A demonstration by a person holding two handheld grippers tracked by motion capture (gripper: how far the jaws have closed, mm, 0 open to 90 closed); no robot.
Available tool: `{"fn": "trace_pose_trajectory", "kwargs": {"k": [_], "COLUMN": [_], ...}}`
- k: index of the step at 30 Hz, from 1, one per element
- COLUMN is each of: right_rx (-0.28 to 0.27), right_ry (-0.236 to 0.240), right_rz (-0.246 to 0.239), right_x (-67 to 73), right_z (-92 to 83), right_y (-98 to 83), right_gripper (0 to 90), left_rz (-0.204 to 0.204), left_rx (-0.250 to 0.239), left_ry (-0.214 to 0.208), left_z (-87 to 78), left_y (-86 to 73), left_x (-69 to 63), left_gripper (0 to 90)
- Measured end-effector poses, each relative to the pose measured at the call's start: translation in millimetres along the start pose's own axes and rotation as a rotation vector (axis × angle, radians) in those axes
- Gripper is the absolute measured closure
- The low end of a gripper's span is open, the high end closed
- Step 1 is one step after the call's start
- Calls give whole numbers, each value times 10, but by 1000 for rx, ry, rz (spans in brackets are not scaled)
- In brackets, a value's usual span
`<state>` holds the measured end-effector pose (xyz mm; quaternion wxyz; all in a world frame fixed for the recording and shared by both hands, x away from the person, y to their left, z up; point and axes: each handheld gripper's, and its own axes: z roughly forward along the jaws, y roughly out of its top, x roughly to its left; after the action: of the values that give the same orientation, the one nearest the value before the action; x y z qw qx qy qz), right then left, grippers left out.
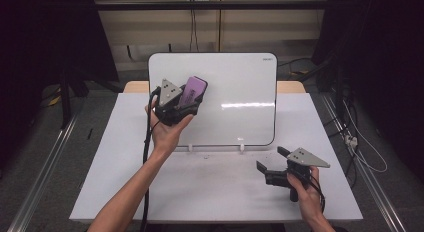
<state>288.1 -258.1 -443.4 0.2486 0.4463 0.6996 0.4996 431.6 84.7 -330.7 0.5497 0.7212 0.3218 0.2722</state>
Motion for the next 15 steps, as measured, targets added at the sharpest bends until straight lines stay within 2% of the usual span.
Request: {"fn": "trace_pose_trajectory", "kwargs": {"k": [1, 4, 6, 8, 10, 15], "right_rx": [-7, -20, -19, -17, -15, -48], "right_ry": [2, 27, 30, 34, 46, 102], "right_rz": [-9, 4, -2, -3, -5, -15], "right_x": [15, 46, 68, 94, 121, 197], "right_z": [5, 20, 38, 62, 79, 168], "right_y": [3, 13, 18, 24, 33, 109], "right_gripper": [69, 65, 66, 67, 67, 75], "left_rz": [-5, -2, 15, -4, -1, 0], "left_rx": [-2, -5, -16, -19, -18, -8], "left_ry": [1, -6, -5, -21, -23, -55], "left_z": [-15, -82, -137, -180, -221, -295], "left_y": [-19, -90, -129, -170, -203, -256], "left_x": [-6, -45, -79, -106, -125, -198], "left_gripper": [411, 411, 411, 411, 411, 411]}}
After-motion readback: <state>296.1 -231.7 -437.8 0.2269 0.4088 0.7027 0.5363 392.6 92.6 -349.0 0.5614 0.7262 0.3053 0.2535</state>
